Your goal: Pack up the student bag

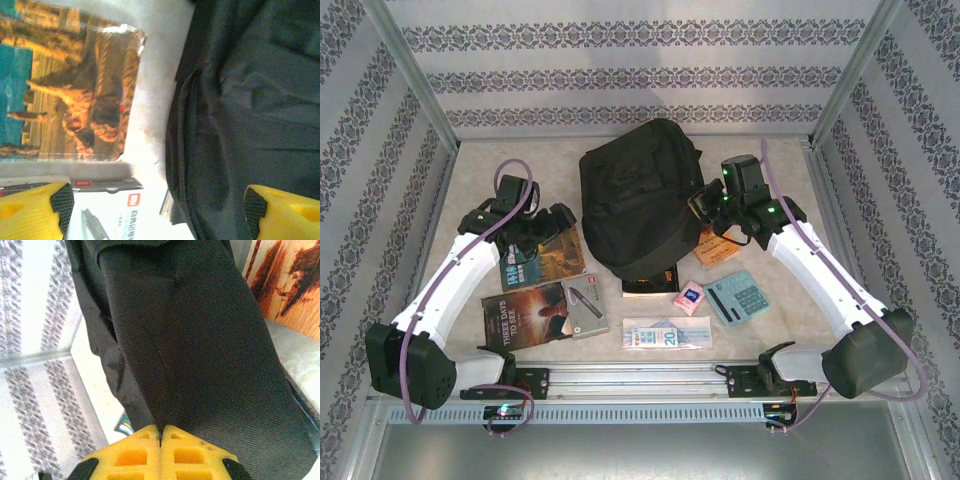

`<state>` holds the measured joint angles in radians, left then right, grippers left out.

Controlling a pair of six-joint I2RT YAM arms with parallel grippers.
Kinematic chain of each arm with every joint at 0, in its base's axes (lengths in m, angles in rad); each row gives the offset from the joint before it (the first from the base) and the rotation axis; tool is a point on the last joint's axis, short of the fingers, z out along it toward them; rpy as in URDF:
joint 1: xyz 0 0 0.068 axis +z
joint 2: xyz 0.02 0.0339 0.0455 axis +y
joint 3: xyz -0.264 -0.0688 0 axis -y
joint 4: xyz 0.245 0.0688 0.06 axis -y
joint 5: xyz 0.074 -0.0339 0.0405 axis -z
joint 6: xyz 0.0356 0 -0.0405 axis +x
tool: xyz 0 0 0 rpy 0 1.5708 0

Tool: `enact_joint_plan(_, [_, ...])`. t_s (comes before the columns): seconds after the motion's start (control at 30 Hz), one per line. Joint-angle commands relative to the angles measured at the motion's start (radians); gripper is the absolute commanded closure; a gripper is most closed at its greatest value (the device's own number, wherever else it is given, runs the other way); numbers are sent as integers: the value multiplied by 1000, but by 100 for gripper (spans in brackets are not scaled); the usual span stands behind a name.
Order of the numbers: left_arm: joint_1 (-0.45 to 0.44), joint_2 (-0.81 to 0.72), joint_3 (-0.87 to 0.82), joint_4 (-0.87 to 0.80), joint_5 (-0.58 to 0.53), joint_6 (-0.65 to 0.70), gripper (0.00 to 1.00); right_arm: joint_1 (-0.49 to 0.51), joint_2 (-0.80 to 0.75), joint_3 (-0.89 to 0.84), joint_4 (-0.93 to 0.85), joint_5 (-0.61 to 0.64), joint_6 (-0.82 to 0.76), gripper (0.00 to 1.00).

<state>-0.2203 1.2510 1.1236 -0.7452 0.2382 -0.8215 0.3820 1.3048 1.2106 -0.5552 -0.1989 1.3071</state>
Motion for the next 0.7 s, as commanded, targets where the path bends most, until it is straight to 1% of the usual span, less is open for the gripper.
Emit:
enact_joint_plan(0.0, [5, -22, 91, -76, -64, 36, 12, -12, 9, 95, 64, 20, 173, 100])
enact_joint_plan(0.13, [5, -40, 150, -126, -113, 35, 12, 10, 6, 154, 32, -2, 196, 100])
enact_joint_plan(0.2, [5, -50, 184, -148, -136, 42, 12, 43, 1, 171, -33, -33, 205, 100])
enact_joint_plan(0.27, [5, -55, 216, -172, -158, 58, 12, 70, 7, 176, -50, -111, 208, 100])
enact_joint_plan(0.33, [5, -56, 243, -189, -176, 76, 12, 93, 33, 186, -42, -247, 174, 99])
enact_joint_plan(0.4, [4, -52, 254, -194, -185, 88, 12, 130, 71, 216, -58, -421, 85, 62])
enact_joint_plan(0.43, [5, -49, 255, -194, -185, 91, 12, 149, 77, 231, -88, -466, 17, 48])
enact_joint_plan(0.47, [5, -50, 255, -193, -184, 93, 12, 167, 77, 248, -151, -500, -72, 39])
enact_joint_plan(0.5, [5, -52, 249, -190, -182, 96, 12, 168, 71, 260, -247, -508, -146, 33])
enact_joint_plan(0.53, [5, -52, 244, -186, -182, 98, 12, 157, 59, 263, -318, -504, -216, 30])
enact_joint_plan(0.6, [5, -54, 236, -184, -177, 103, 12, 121, 20, 251, -445, -459, -353, 20])
enact_joint_plan(0.67, [3, -51, 228, -173, -152, 106, 12, 78, -12, 233, -557, -374, -475, 21])
